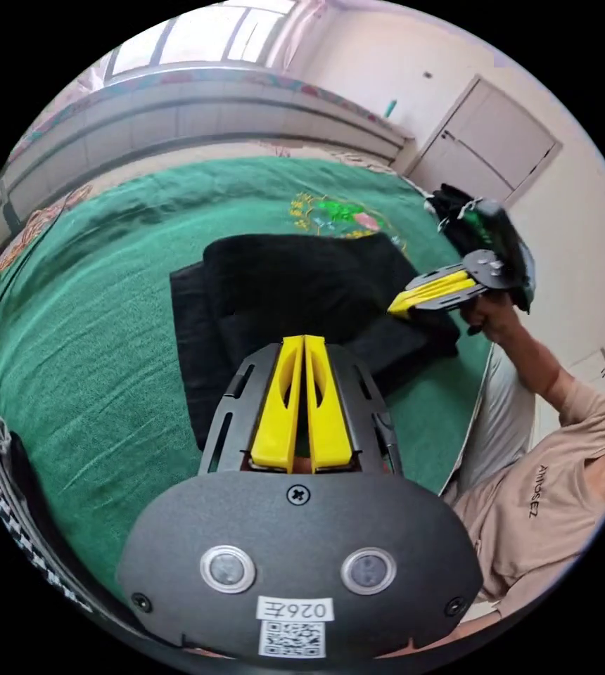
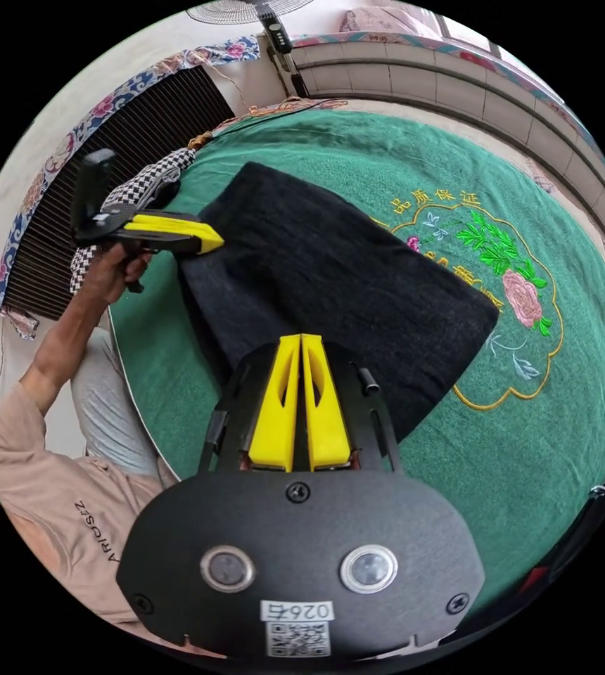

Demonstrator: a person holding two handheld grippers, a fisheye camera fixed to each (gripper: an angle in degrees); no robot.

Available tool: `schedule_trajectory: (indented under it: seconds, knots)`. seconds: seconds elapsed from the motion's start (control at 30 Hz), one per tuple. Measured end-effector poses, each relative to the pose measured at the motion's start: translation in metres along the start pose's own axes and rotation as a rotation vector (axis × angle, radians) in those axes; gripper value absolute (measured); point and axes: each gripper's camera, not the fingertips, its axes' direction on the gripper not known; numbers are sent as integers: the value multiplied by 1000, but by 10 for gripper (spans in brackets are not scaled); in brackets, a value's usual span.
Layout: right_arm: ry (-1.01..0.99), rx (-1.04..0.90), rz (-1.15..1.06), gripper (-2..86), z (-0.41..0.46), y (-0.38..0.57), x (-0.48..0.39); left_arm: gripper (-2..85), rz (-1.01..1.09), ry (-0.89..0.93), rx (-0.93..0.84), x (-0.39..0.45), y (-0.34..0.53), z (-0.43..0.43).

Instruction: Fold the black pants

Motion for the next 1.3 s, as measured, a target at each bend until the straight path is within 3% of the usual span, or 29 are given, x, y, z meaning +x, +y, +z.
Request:
schedule_trajectory:
  seconds: [0.07,0.17,0.23,0.33,0.4,0.57,0.7,0.87,1.13,1.3]
  knots:
    - [36,69,-20,-9,-28,8,10,-8,-137,142,167,-30,22,-24]
    - [147,214,-28,-9,-89,22,35,-6,-176,49,358,-42,53,-65]
    - [191,245,-4,-9,-119,28,64,-1,-163,-42,383,-45,62,-79]
    - [107,241,106,-6,-154,42,141,60,-167,-143,294,-63,62,-72]
    - [-78,263,240,2,-172,63,216,130,-187,-128,234,-80,62,-59]
    - [-367,280,460,47,-185,110,347,181,-281,167,129,-137,66,-20]
    - [-500,183,519,83,-170,134,418,183,-301,263,123,-157,73,-6]
    - [-725,205,490,87,-146,152,464,156,-296,347,64,-173,81,6]
    - [-795,241,408,90,-105,179,485,131,-215,470,5,-177,95,6]
    - [-720,208,384,79,-51,204,477,132,-154,498,24,-173,110,7]
